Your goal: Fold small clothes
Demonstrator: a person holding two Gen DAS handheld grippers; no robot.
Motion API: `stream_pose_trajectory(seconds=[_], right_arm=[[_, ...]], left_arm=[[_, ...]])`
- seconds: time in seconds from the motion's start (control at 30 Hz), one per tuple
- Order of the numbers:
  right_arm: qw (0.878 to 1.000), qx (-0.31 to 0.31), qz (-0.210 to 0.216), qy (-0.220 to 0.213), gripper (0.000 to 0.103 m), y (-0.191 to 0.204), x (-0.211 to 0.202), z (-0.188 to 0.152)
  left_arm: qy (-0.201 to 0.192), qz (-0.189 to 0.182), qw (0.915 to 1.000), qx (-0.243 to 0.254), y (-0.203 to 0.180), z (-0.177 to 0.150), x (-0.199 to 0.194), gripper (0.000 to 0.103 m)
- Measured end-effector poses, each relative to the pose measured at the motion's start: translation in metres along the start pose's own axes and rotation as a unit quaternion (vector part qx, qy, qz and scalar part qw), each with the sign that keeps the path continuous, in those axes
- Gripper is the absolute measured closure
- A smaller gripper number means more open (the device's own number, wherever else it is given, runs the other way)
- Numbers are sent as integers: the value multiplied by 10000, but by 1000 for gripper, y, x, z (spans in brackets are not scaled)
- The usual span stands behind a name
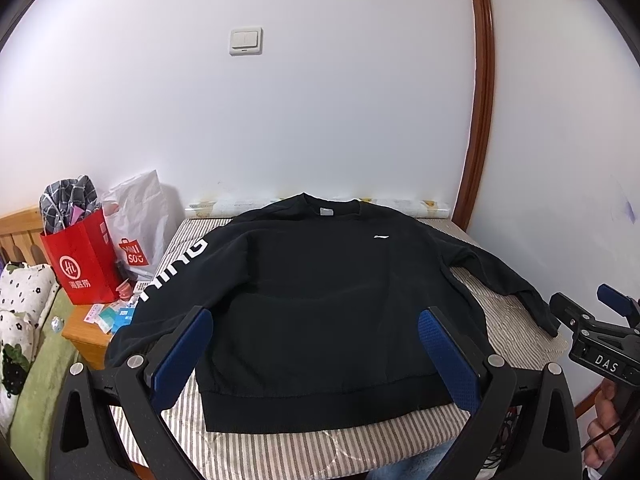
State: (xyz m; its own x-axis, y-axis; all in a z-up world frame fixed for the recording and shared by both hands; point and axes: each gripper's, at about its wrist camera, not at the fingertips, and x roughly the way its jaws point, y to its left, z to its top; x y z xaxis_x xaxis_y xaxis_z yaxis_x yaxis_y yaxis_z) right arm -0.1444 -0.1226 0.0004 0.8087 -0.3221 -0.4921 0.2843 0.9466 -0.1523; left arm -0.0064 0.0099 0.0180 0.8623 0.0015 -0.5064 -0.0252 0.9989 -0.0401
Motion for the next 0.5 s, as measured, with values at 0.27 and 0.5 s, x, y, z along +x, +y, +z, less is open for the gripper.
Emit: stream_pose_trajectory(seconds=[0.27, 0.5], right_arm=[[9999, 74, 54, 82, 0, 1, 19, 8], [9995, 84, 121, 264, 0, 9, 50, 17]], left_arm=[[18, -64, 9999, -93, 9, 6, 12, 0], [139, 152, 9996, -184, 33, 5, 39, 0]])
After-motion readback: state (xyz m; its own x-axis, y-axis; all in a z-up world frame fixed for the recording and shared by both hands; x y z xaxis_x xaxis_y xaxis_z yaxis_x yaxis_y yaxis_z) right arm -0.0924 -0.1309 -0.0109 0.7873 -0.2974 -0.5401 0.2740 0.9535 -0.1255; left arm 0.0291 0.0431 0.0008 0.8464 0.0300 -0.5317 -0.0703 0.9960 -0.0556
